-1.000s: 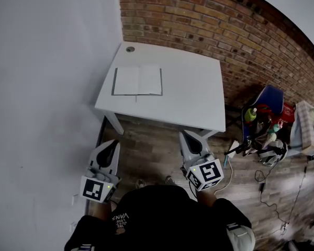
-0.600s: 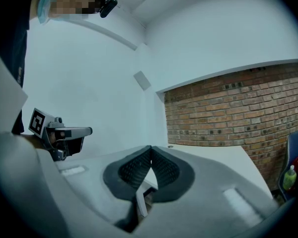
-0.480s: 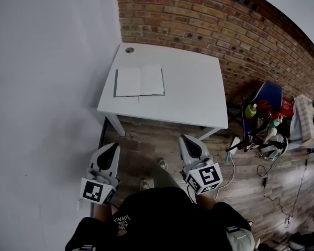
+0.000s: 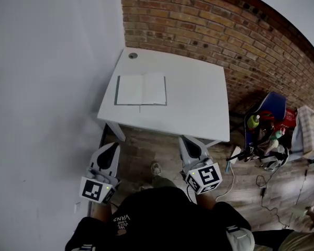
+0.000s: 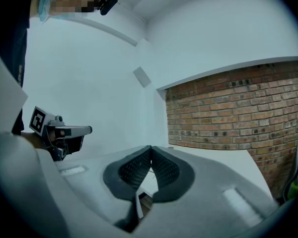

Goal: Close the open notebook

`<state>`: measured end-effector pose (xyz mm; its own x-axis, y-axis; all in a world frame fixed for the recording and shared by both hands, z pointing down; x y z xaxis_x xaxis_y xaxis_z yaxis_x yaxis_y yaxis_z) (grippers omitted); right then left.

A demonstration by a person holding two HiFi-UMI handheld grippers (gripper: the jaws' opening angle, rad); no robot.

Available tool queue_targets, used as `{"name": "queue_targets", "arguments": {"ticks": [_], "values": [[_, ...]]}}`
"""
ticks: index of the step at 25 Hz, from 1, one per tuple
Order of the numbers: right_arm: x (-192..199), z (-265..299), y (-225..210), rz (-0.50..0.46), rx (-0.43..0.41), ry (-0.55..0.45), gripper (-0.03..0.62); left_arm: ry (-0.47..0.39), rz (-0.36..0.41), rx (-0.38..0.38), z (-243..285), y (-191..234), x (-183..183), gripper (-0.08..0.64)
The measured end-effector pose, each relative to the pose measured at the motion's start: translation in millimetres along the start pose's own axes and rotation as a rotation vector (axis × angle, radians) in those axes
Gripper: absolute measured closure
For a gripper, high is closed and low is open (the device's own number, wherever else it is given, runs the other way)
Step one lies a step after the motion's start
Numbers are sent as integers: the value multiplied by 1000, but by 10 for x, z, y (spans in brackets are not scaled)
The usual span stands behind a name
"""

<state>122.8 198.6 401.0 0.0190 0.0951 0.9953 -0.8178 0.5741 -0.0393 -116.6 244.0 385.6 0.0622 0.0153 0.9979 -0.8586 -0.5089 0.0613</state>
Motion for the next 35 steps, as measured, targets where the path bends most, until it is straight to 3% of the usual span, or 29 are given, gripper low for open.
{"name": "queue_targets", "arguments": {"ticks": [8,13,22,35], "values": [[-13,466,-424,-13,-51,0,595,-15,0,-36,549,175,38,555],[-31,744,-675,-14,-78,7,595,-68,59,-42,865,316,59,555],[-10,1200,-1037,0,-139,25,594,8,57,-119,1253,533,237,555],[91,1607,-1340,7,-191,48,595,26,18,-171,1626,730,402,555]]}}
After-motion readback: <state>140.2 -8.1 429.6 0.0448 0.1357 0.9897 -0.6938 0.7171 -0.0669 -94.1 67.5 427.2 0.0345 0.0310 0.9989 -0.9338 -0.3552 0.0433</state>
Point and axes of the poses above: the fingertips, and each gripper's own axes: z forward along the fingers, y to its left, x out of its underside, the point moved 4 cm from there along -z, backward along the fingers, and after that the axes turned 2 degrees about -y, right-handed, at the moved point
